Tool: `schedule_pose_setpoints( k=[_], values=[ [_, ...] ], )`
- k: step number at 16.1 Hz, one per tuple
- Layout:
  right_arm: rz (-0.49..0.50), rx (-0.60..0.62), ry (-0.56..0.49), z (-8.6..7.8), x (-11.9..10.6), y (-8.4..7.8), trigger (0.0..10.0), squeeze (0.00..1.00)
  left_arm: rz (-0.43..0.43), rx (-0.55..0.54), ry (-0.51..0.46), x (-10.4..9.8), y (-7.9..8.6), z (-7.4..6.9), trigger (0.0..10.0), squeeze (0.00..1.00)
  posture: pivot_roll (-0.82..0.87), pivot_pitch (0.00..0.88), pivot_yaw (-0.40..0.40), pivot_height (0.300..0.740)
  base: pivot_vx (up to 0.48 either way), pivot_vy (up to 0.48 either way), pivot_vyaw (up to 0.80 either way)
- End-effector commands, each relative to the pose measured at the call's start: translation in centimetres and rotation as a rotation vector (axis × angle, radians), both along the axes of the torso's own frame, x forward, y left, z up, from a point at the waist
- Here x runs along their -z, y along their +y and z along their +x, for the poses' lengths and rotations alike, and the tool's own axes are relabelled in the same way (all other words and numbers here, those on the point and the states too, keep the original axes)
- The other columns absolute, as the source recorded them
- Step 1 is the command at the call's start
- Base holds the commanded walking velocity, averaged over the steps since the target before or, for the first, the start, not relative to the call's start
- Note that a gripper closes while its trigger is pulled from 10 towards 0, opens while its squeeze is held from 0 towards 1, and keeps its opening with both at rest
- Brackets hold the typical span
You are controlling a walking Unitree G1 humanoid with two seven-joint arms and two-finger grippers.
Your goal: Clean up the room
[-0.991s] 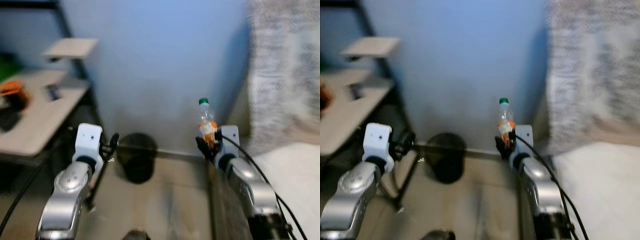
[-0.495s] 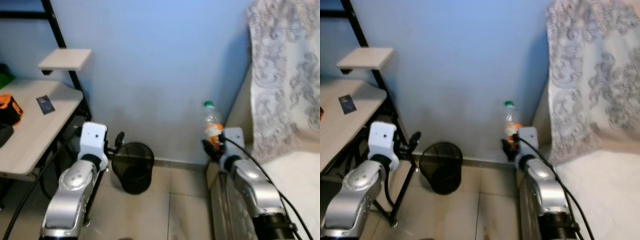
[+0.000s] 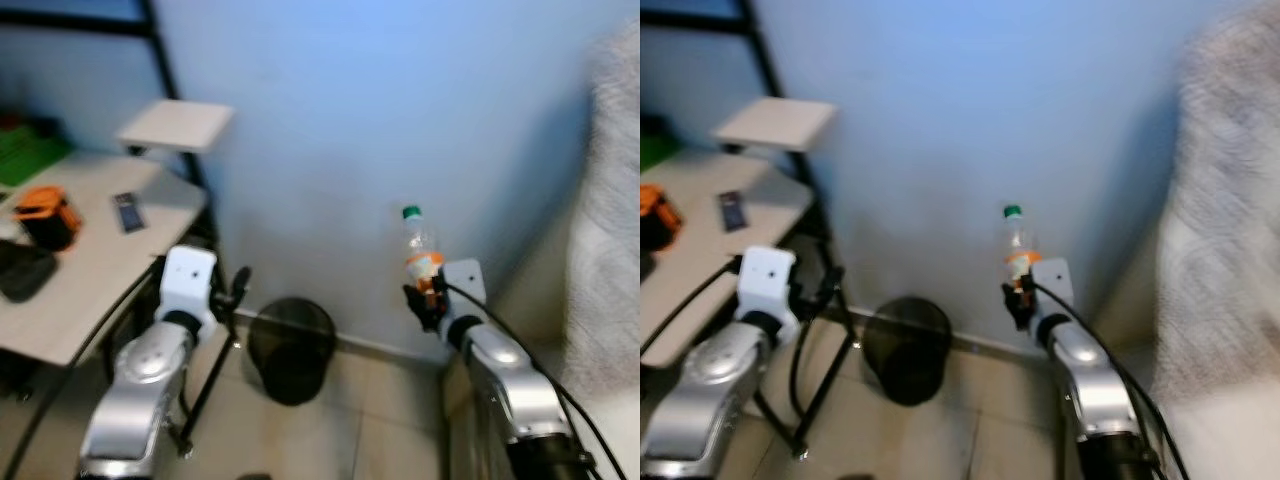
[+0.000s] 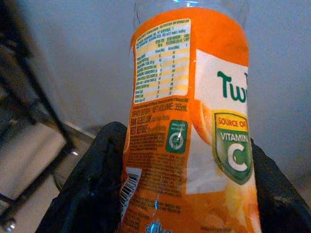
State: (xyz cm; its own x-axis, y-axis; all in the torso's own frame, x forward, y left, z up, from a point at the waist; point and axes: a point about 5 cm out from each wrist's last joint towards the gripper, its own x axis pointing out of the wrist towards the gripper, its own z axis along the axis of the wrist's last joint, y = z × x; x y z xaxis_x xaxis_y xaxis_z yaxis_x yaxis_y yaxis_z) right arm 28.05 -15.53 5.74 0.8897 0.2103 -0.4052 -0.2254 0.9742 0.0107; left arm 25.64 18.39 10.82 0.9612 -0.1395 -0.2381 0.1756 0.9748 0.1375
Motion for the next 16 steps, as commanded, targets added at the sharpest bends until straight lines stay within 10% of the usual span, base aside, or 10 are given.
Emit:
schedule_pose_setpoints(
  k=[1,16],
  values=[
    [-0.003,-0.041,-0.025,0.2,-0.5,0.9,10.0,0.00,0.015,-0.004,-0.013,-0.4,0.4,0.1,10.0,0.00,0.14,0.000,-0.019,0.740,0.382,0.000,0.00],
    [-0.101,-0.204,0.066,-0.4,1.3,0.0,10.0,0.00,0.053,0.140,0.052,0.6,-0.5,-1.2,10.0,0.00,0.14,0.000,-0.023,0.740,0.350,0.000,0.14]
  ],
)
